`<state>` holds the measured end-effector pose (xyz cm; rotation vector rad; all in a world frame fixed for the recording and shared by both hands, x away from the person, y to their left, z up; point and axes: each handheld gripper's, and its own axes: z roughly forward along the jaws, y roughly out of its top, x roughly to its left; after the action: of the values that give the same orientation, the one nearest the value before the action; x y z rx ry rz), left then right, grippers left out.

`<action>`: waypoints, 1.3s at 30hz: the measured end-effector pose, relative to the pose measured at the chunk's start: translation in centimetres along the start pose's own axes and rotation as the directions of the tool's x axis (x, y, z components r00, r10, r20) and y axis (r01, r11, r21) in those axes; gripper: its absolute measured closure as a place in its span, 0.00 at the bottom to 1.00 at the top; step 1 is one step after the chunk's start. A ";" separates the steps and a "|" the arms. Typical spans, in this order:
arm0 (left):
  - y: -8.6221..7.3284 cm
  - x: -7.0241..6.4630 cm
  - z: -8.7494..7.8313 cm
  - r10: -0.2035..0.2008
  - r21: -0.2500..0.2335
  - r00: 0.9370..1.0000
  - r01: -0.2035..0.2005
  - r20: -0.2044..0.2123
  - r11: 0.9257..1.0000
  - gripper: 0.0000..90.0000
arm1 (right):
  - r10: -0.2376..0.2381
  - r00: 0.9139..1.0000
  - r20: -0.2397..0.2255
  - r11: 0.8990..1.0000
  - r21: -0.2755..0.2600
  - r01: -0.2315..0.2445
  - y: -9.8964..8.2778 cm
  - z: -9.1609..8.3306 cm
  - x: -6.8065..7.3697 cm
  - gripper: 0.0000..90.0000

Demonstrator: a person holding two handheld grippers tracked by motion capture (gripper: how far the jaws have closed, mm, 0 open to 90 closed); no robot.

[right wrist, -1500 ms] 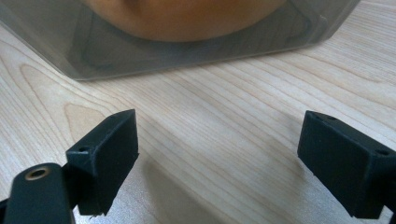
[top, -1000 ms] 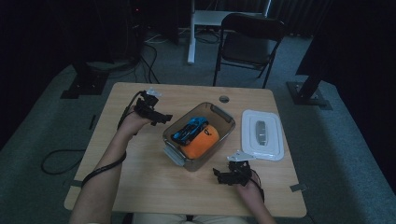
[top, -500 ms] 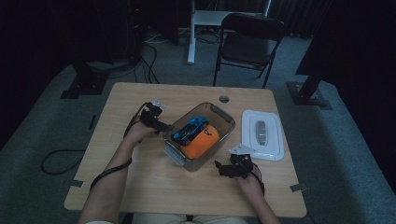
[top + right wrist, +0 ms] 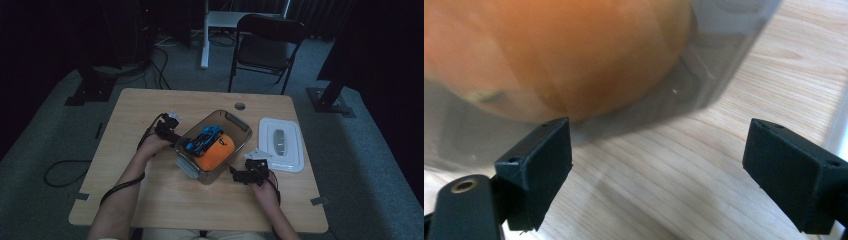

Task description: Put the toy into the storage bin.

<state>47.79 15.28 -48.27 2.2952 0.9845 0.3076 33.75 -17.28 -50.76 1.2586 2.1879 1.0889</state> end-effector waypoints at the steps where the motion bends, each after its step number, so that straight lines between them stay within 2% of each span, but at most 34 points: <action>1: -0.1 -0.1 0.0 -0.010 0.003 1.000 0.010 0.000 1.000 0.04 | -0.008 1.000 0.000 1.000 0.002 0.008 0.1 0.0 0.0 0.13; 5: -0.6 -0.3 -0.5 -0.007 -0.014 1.000 0.007 0.006 1.000 0.04 | -0.016 1.000 0.003 1.000 0.000 0.016 0.0 -0.1 0.0 0.13; 8: -0.8 -0.6 -0.6 -0.013 -0.005 1.000 0.013 0.025 1.000 0.04 | -0.015 1.000 0.003 1.000 0.002 0.015 -0.1 -0.3 -0.2 0.13; 11: -0.8 -1.1 -0.8 0.011 -0.001 1.000 -0.011 0.016 1.000 0.04 | -0.006 1.000 -0.001 1.000 0.005 0.006 -0.2 -0.4 -0.4 0.13; 17: -1.0 -2.3 -1.3 0.059 -0.001 0.998 -0.059 0.004 0.998 0.04 | -0.003 1.000 0.026 1.000 0.008 0.003 -0.4 -0.6 -0.8 0.14; 23: -1.7 -3.5 -1.7 0.080 0.000 0.997 -0.080 0.021 0.997 0.03 | 0.018 1.000 0.026 1.000 0.012 -0.018 -0.3 -0.5 -1.3 0.16; 26: -2.3 -3.8 -2.1 0.074 -0.005 0.997 -0.073 0.024 0.997 0.03 | 0.016 1.000 0.020 1.000 0.007 -0.016 -0.1 -0.4 -1.3 0.16; 30: -3.0 -4.2 -2.6 0.057 -0.013 0.998 -0.057 -0.005 0.998 0.03 | -0.006 1.000 0.029 1.000 -0.001 0.006 0.2 0.0 -1.0 0.17; 36: -3.4 -4.7 -3.2 0.068 -0.010 0.996 -0.068 -0.051 0.998 0.03 | -0.035 0.999 0.022 0.999 -0.011 0.035 0.7 0.7 -1.2 0.17; 39: -3.6 -4.8 -3.4 0.065 -0.011 0.996 -0.066 -0.059 0.998 0.03 | -0.042 0.999 0.014 0.999 -0.013 0.043 0.9 0.9 -1.4 0.17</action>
<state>40.95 15.25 -47.70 2.3218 0.9346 0.4097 35.54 -17.82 -50.67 1.2050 2.1838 1.0734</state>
